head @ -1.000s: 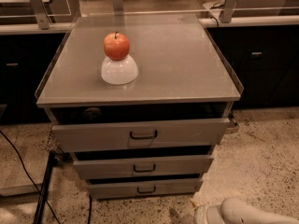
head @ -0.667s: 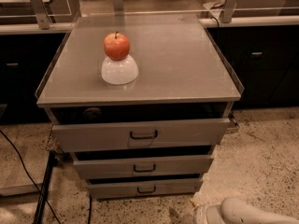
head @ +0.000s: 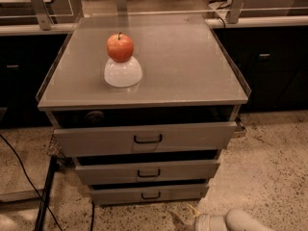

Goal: Open bottom drawer

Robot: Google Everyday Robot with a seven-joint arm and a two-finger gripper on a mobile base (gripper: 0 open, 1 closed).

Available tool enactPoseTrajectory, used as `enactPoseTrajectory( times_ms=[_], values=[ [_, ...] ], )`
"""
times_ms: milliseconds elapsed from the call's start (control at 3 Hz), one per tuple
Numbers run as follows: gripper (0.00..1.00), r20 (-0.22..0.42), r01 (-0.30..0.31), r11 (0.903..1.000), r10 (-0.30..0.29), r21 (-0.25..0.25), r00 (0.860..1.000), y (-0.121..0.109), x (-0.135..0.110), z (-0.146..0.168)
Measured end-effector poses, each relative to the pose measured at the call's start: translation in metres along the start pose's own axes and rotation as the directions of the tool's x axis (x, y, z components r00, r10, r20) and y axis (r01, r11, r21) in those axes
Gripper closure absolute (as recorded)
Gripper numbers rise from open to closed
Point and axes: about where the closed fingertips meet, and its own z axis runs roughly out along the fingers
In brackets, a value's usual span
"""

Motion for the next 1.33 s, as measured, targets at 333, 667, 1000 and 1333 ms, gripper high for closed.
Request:
enactPoseTrajectory(
  times_ms=[333,667,1000,1333],
  values=[
    [0.00,0.081,0.068,0.9977,-0.067,0.001,0.994,-0.014,-0.002,0.035],
    [0.00,0.084,0.077,0.9969,-0.078,0.017,0.993,-0.018,0.003,0.039],
    [0.00,0.061,0.150,0.9847,-0.156,0.088,0.986,-0.019,-0.002,0.041],
    [0.00,0.016,0.256,0.9517,-0.262,0.170,0.965,-0.034,-0.015,0.041]
  ],
)
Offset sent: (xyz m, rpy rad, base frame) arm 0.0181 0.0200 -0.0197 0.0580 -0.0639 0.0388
